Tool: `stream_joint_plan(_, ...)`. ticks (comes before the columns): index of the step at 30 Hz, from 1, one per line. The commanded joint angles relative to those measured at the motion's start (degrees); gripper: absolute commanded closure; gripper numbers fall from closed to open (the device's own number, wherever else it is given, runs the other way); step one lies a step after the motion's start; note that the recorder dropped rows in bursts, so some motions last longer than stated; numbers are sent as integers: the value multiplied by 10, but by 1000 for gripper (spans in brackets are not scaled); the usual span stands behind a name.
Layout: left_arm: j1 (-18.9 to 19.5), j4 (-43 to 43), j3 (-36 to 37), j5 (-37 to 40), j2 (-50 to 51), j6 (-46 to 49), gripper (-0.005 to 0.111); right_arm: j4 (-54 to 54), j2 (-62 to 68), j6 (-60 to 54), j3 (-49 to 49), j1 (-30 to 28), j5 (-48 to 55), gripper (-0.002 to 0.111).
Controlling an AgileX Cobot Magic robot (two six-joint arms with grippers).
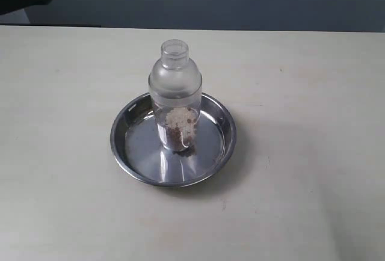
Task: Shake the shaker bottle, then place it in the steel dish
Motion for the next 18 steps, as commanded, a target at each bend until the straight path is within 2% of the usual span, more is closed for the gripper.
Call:
stream_joint_plan(1,0,100,58,-51,-55,-99,106,-1,1,-2,1,0,-8,109)
stream_joint_plan(3,0,147,92,-77,-74,-160,106,-1,1,-2,1,0,-8,109)
stream_joint_plan(7,0,177,157,-116,-104,-247,106,-1,1,-2,1,0,-8,109)
stream_joint_plan(10,0,201,202,-106,-131,-308,106,-1,1,-2,1,0,-8,109)
stream_joint_plan(13,2,208,228,-75,-161,-310,106,-1,1,-2,1,0,-8,109)
stream_joint_plan(15,30,223,242,-32,-192,-320,106,-1,1,-2,1,0,-8,109)
stream_joint_plan(16,65,258,243,16,-220,-329,106,-1,1,-2,1,0,-8,109)
stream_joint_plan(17,81,279,243,36,-237,-341,106,-1,1,-2,1,0,-8,109)
stream_joint_plan(18,127,325,243,88,-269,-373,106,-1,1,-2,1,0,-8,109)
